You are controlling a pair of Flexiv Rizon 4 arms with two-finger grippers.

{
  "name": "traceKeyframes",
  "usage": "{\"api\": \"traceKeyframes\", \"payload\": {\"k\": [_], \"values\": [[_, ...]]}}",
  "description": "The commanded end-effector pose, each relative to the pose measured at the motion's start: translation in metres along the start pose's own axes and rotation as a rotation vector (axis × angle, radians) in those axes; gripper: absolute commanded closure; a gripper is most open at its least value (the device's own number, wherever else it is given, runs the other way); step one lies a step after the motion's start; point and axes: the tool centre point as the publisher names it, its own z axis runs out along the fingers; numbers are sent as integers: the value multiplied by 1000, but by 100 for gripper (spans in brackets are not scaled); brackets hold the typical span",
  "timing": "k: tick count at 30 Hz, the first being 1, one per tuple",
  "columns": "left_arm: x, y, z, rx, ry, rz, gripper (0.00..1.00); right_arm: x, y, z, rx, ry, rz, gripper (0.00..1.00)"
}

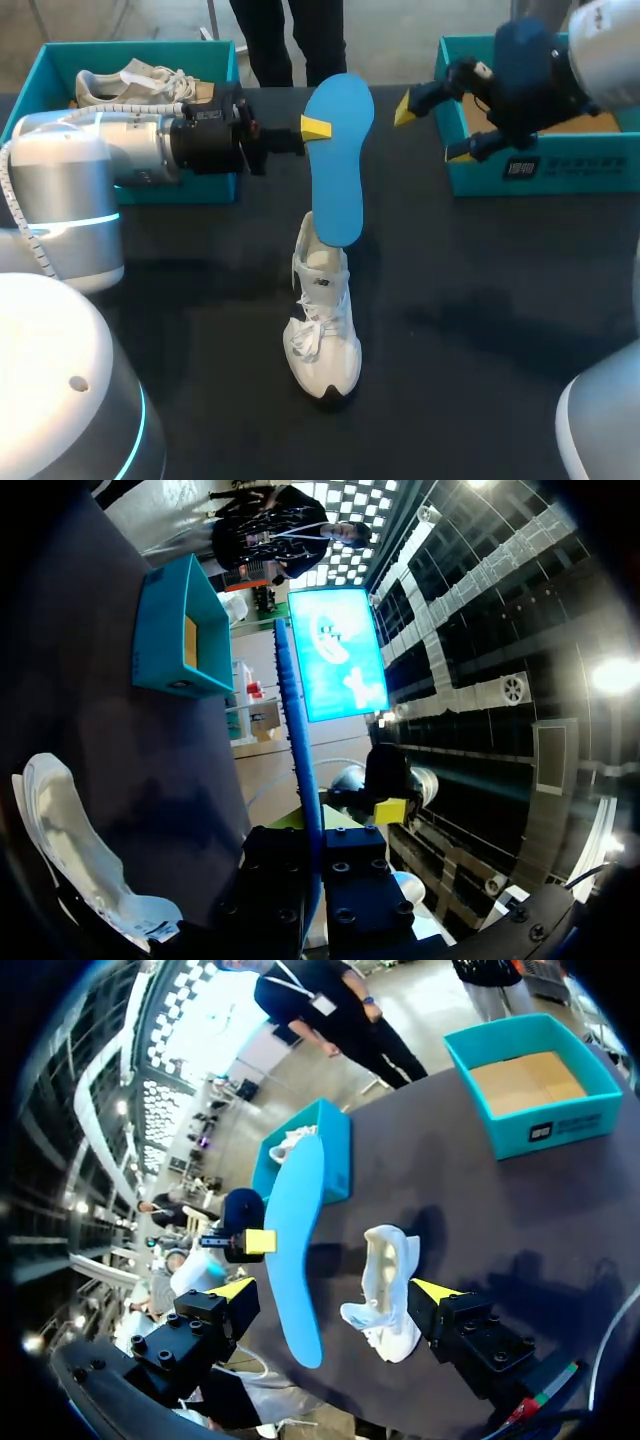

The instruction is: Take the shoe out of the shoebox, open the shoe tongue, remove and reinsert the insole, then place the shoe into the shoebox

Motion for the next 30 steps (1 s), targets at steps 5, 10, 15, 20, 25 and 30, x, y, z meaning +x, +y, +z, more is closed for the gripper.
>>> {"api": "traceKeyframes", "payload": {"k": [5,10,15,20,25,30], "values": [[0,1,0,0,-2,0,100,-11,7,16,77,544,0,0],[0,1,0,0,-2,0,100,-13,11,20,109,566,-3,0],[0,1,0,0,-2,0,100,-11,15,24,136,597,-10,0],[0,1,0,0,-2,0,100,-10,16,29,166,593,-19,0],[0,1,0,0,-2,0,100,-13,16,30,182,587,-17,0],[0,1,0,0,-2,0,100,-16,18,31,187,571,-1,0]]}}
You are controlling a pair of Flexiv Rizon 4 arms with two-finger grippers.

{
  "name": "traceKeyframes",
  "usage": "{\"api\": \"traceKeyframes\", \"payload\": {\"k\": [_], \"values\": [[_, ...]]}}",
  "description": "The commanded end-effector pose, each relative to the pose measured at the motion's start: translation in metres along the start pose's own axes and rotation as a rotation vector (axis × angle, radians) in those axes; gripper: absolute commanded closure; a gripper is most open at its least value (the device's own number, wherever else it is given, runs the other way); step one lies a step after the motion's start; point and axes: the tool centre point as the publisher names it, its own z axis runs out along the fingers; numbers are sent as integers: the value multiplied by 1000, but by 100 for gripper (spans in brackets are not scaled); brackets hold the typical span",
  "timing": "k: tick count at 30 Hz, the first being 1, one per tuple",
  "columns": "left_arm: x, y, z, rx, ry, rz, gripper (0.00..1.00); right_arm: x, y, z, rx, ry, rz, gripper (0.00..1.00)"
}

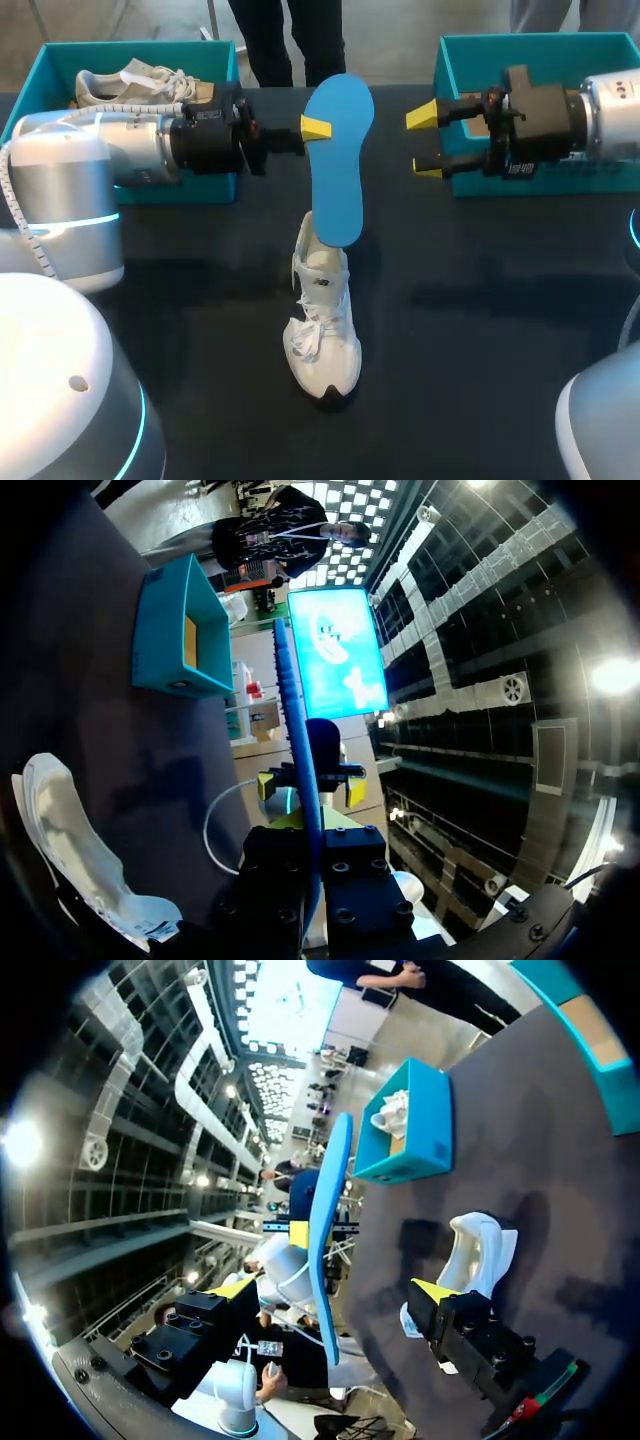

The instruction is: Take the shoe out of the shoebox, open the shoe tongue, remove and reinsert the insole, then place the shoe into the shoebox

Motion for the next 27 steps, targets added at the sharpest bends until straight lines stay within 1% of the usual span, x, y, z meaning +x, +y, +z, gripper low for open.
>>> {"api": "traceKeyframes", "payload": {"k": [1,10,13,14,17,20,24,27], "values": [[0,1,0,0,-2,0,100,1,5,1,3,-18,15,0],[0,1,0,0,-2,0,100,1,5,1,3,-18,15,0],[1,-5,-7,-20,-11,156,100,1,5,1,3,-18,15,0],[1,-7,-9,-43,-27,250,100,1,5,1,3,-18,15,0],[4,-8,-12,-81,-22,421,100,1,5,1,3,-18,15,0],[7,-13,-13,-108,-54,597,100,1,5,1,3,-18,15,0],[9,-18,-13,-96,-49,785,100,1,5,1,3,-18,15,0],[8,-21,-12,-90,-93,985,100,1,5,1,3,-18,15,0]]}}
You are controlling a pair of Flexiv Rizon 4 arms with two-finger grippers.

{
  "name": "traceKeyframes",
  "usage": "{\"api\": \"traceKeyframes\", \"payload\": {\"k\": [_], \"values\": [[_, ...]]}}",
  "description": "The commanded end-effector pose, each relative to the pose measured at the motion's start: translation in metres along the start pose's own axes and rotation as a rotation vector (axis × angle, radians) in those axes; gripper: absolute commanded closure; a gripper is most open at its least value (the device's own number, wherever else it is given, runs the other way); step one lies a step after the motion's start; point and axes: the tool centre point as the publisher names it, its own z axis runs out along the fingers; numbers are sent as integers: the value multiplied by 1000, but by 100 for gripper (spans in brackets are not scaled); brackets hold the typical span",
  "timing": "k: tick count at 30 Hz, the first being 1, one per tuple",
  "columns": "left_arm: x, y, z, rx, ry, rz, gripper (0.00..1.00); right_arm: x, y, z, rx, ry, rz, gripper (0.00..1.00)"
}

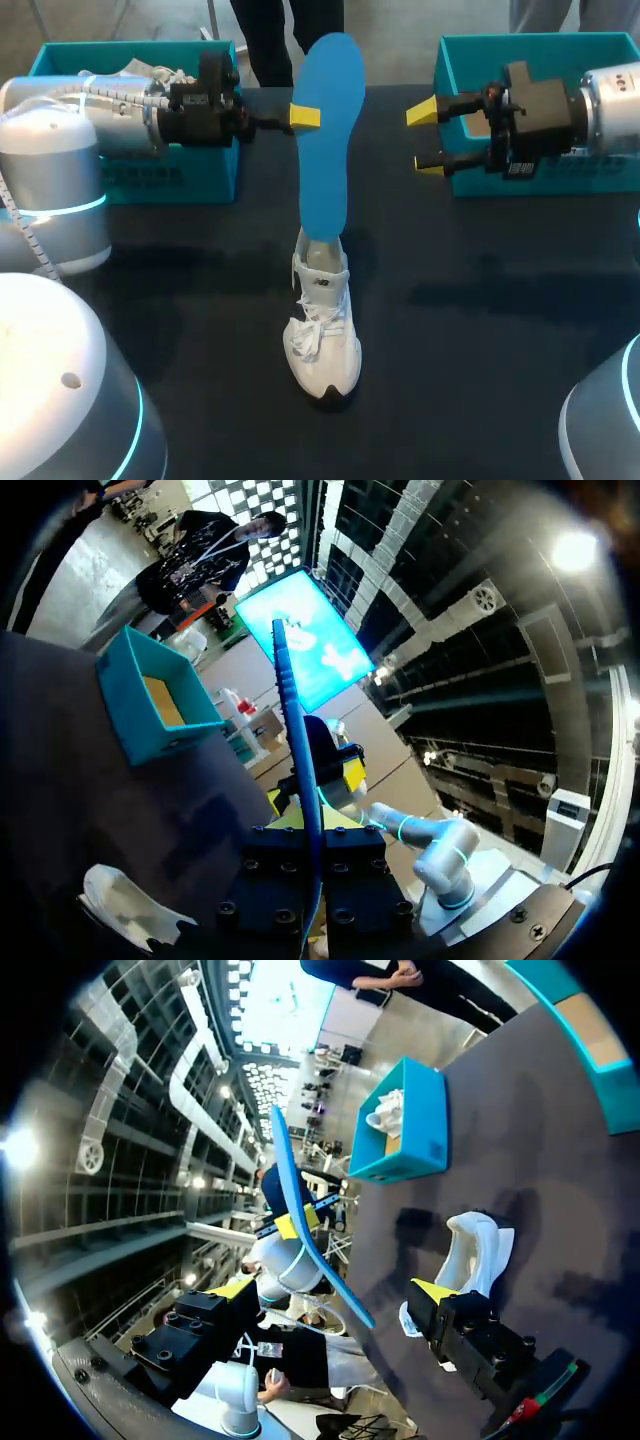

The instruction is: Take the shoe out of the shoebox, open the shoe tongue, remove and reinsert the insole, then place the shoe into the shoebox

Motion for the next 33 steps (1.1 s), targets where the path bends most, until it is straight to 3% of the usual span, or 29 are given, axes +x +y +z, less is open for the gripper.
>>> {"api": "traceKeyframes", "payload": {"k": [1,16,17,26,33], "values": [[-2,-4,1,-5,-80,576,100,0,1,2,0,-2,0,0],[-2,-5,1,3,-88,617,100,0,1,2,0,-2,0,0],[-4,-3,-1,-35,-72,709,100,0,1,2,0,-2,0,0],[-10,-18,-5,91,-83,1247,100,0,1,2,0,-2,0,0],[-17,-17,-5,-28,-58,1696,100,0,1,2,0,-2,0,0]]}}
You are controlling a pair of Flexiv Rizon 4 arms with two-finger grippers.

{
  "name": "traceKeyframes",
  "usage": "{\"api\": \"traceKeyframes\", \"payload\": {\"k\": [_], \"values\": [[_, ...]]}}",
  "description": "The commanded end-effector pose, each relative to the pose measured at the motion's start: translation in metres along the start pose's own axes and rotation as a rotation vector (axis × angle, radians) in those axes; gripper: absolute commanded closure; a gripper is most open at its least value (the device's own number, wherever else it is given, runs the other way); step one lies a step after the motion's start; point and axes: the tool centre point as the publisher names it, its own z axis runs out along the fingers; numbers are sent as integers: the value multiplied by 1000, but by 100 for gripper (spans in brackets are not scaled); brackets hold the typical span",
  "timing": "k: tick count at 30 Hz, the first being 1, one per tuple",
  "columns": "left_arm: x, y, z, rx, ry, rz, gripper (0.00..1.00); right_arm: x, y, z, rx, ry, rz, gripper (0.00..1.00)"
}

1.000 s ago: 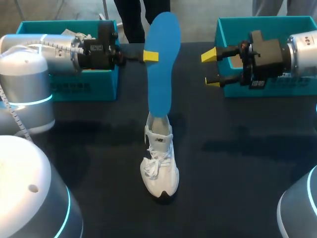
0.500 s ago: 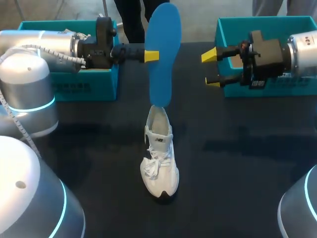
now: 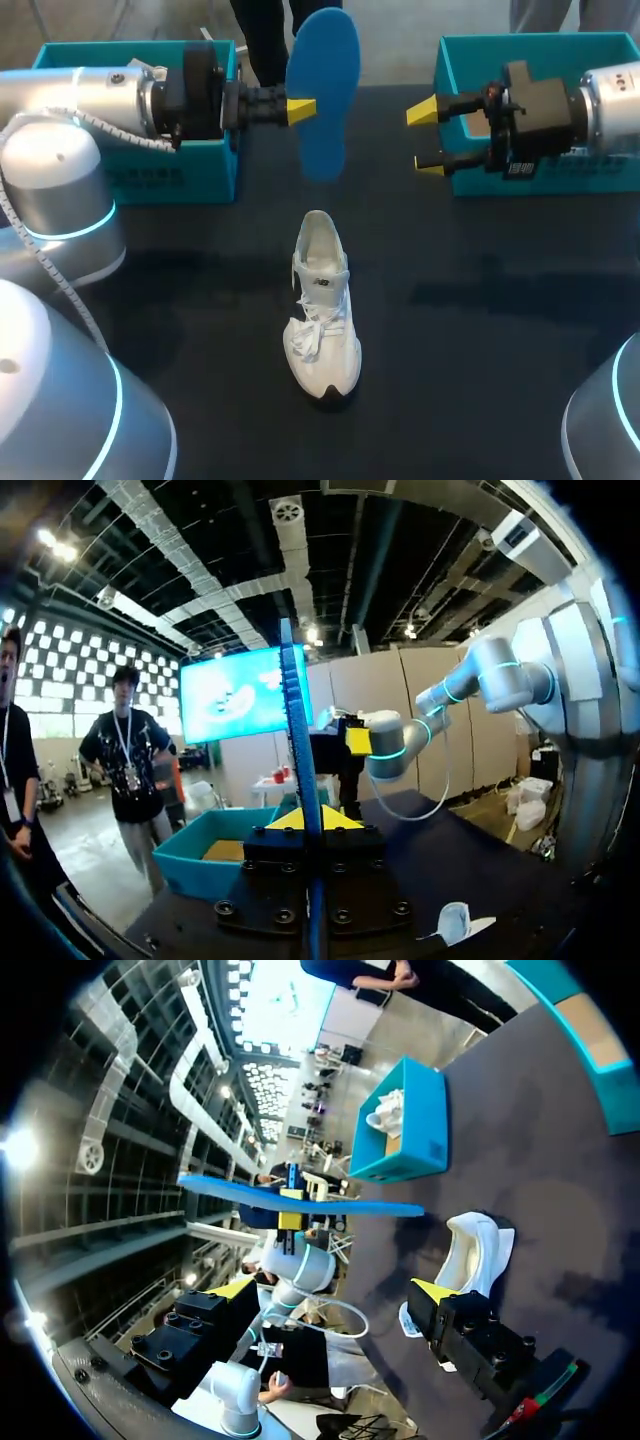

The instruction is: Take the shoe out of the shoebox, open the shoe tongue, remove and reinsert the insole, then place the shoe into the shoebox

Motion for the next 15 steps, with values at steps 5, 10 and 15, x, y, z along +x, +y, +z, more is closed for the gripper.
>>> {"api": "traceKeyframes", "payload": {"k": [5,10,15], "values": [[2,7,0,18,76,816,100,0,0,2,-1,-3,1,0],[-2,4,-1,11,60,956,100,0,0,2,-1,-3,1,0],[-6,2,-1,17,27,1024,100,0,0,2,-1,-3,1,0]]}}
